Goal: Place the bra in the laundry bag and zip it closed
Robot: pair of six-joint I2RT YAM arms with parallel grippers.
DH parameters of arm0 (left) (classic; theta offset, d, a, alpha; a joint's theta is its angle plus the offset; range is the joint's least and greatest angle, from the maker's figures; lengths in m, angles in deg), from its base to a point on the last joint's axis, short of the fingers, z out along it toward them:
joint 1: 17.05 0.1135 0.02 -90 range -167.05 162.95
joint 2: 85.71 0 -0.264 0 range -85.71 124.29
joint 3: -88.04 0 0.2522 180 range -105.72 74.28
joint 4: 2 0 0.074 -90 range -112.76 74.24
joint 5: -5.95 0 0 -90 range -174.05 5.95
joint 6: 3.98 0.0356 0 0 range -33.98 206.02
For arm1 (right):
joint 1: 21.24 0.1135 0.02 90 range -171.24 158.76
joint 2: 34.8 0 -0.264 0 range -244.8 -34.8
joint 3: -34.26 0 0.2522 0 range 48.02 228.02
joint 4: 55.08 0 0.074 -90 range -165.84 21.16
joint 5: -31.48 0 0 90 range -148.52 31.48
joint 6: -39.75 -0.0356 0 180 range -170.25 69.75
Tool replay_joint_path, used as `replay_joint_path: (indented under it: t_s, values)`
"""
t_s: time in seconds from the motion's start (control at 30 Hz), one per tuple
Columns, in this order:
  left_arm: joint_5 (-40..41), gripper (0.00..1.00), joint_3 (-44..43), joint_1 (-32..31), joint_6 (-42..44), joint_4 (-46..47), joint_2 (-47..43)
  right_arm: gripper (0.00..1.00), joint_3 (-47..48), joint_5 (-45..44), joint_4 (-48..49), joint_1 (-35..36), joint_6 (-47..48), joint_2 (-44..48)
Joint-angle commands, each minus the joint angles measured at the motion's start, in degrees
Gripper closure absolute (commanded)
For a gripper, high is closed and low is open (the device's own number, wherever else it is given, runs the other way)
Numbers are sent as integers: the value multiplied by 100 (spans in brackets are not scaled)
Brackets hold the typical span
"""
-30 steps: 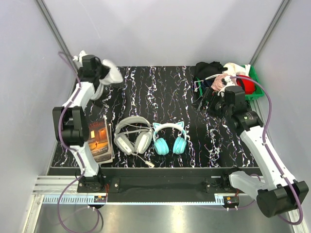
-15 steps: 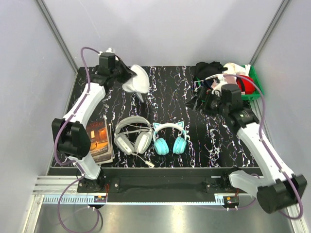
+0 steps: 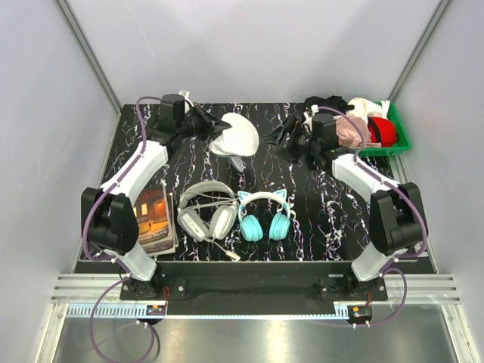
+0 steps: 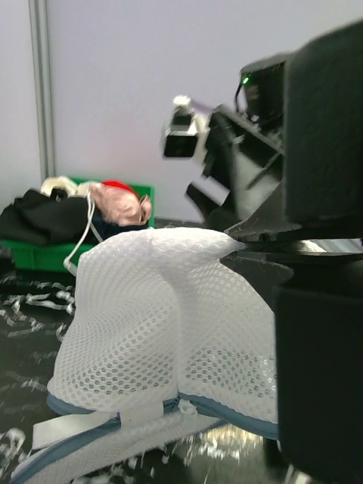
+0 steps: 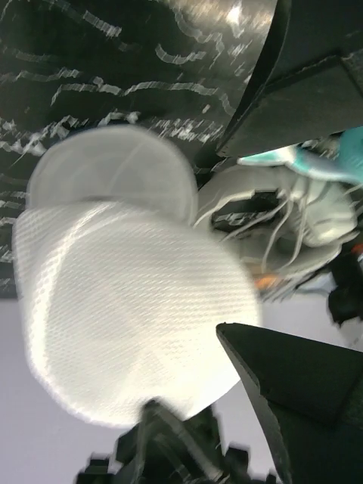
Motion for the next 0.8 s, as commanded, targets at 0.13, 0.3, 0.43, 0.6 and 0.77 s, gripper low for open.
replay_joint_path:
  t_s: [0.13, 0.3, 0.43, 0.6, 0.77]
  values:
    - [-682, 100, 198, -134, -902, 1114, -294, 4, 128, -179, 2214, 223, -1922, -819]
    - [-718, 100, 76, -178, -964, 1307, -215, 14, 312, -144, 2188, 311, -1853, -1083]
    - [-823, 100, 128, -196, -763, 1272, -145, 51, 523, -196, 2267, 303, -1905, -1206]
    - [-876, 100, 163, -178, -507, 1017, 5, 68, 480, -161, 2960, 303, -2274, -1189]
    - [-867, 100, 23, -170, -533, 1270, 136, 20, 208, -346, 2365, 207, -1888, -795]
